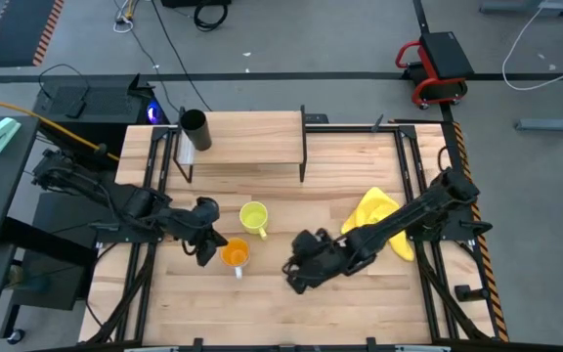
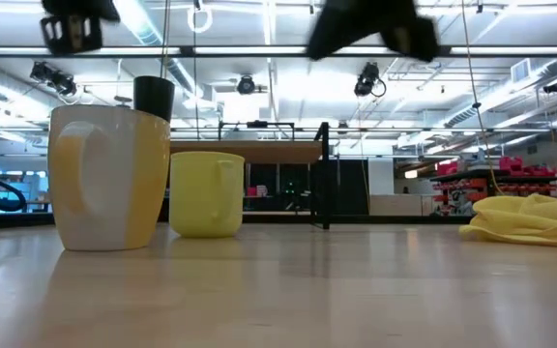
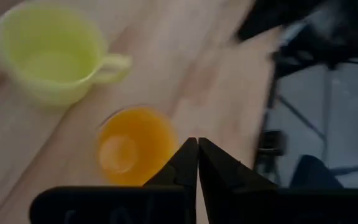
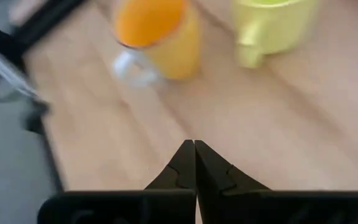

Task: Stack small to large cups/mugs on shelf
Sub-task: Put the orange mug on the shelf

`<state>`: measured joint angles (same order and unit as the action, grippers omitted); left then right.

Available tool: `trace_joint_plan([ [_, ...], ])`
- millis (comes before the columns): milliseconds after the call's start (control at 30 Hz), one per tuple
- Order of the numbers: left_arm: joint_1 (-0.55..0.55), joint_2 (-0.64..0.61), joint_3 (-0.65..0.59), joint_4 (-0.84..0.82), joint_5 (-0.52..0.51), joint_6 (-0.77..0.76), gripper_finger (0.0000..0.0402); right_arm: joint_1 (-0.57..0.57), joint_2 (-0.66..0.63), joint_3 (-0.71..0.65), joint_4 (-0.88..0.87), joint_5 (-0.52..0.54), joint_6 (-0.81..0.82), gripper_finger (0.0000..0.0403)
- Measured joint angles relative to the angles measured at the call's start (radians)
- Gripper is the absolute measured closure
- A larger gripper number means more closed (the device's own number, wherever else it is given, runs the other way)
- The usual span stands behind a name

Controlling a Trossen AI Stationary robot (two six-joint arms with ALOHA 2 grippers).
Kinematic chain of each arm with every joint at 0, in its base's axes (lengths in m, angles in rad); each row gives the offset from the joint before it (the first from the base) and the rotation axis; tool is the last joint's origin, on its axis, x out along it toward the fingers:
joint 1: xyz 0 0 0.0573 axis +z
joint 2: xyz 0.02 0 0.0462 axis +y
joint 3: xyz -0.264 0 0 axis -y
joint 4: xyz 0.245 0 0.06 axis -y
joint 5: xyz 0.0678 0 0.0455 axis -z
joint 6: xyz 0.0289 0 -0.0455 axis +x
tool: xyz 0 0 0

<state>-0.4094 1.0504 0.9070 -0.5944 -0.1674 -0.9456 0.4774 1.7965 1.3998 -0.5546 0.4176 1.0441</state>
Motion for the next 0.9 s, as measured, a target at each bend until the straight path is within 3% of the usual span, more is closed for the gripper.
trace_joint_plan([
  [100, 0.023, 0.041, 0.000, -0.068, 0.017, -0.076, 0.0390, 0.026, -0.044, 0.000, -0.115, 0.028, 0.022, 0.0402],
  [233, 0.070, 0.124, 0.000, -0.090, 0.122, -0.150, 0.0388, 0.054, -0.076, 0.000, -0.183, 0.030, 0.005, 0.0401],
  [433, 0.141, 0.203, -0.001, -0.092, 0.241, -0.208, 0.0355, 0.104, -0.092, 0.000, -0.253, 0.050, 0.006, 0.0399],
  [633, 0.195, 0.204, 0.056, -0.133, 0.193, -0.217, 0.0324, 0.145, -0.092, 0.000, -0.279, 0.067, 0.033, 0.0398],
  [900, 0.224, 0.269, 0.156, -0.342, 0.172, -0.166, 0.0303, 0.150, -0.090, 0.000, -0.284, 0.079, 0.029, 0.0398],
])
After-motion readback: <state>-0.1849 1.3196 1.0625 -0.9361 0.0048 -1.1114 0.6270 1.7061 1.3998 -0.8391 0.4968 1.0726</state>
